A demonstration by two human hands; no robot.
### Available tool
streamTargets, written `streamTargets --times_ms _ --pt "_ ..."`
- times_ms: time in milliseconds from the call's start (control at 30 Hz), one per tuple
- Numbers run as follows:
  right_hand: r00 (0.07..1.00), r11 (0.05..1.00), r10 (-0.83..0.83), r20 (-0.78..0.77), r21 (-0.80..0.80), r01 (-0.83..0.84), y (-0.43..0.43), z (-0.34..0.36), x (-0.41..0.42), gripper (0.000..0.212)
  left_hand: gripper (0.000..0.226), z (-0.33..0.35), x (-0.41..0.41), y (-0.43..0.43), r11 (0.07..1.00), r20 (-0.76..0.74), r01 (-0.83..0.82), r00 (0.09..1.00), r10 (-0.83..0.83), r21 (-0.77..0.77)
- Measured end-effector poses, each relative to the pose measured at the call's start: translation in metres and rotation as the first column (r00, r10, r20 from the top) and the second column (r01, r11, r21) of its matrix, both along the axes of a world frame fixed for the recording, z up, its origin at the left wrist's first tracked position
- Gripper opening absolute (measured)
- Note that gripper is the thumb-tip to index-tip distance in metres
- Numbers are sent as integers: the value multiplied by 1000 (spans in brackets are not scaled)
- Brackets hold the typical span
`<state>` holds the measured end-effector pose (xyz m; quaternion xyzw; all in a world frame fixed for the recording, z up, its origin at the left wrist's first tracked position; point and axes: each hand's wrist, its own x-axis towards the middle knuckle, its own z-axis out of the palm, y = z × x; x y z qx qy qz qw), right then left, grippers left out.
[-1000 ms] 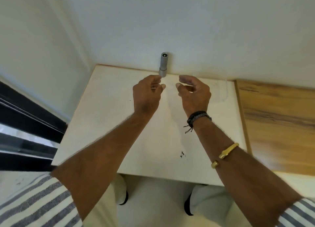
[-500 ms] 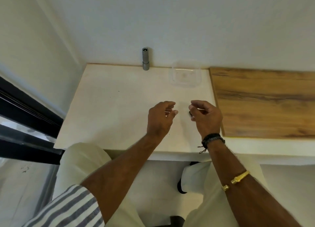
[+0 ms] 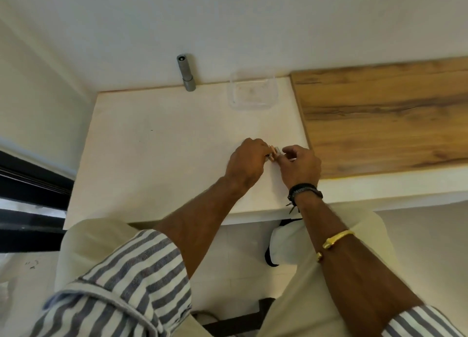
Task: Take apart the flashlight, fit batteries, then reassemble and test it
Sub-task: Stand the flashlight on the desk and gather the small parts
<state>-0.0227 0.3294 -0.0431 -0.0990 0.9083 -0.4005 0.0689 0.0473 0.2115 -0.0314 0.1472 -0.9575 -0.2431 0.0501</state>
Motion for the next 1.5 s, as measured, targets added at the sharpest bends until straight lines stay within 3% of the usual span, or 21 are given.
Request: streamTargets --times_ms 133,400,600,867,1100,1367,1500 --pt "998 990 52 -21 131 -49 -8 2 -2 28 27 -3 7 -6 997 27 26 999 -24 -76" --pt "987 966 133 86 212 -148 -17 13 -7 18 19 -1 13 -12 997 40 10 999 -7 -70" --pt "955 856 295 18 439 -272 -24 14 -6 16 21 -6 18 -22 997 35 18 999 -15 -75" --pt "936 903 341 -83 307 -301 -54 40 -41 14 15 18 -11 -57 991 -130 -95 988 82 -98" --pt "906 894 386 -175 313 -320 -116 67 -104 11 15 55 -70 -108 969 -235 -208 957 173 -134" --pt "873 772 473 -118 533 -347 -165 54 -139 14 13 42 -117 -146 943 -62 -263 965 256 -205" --pt "882 780 455 -126 535 -326 -168 50 -143 16 13 36 -120 -153 954 -53 -229 973 223 -192"
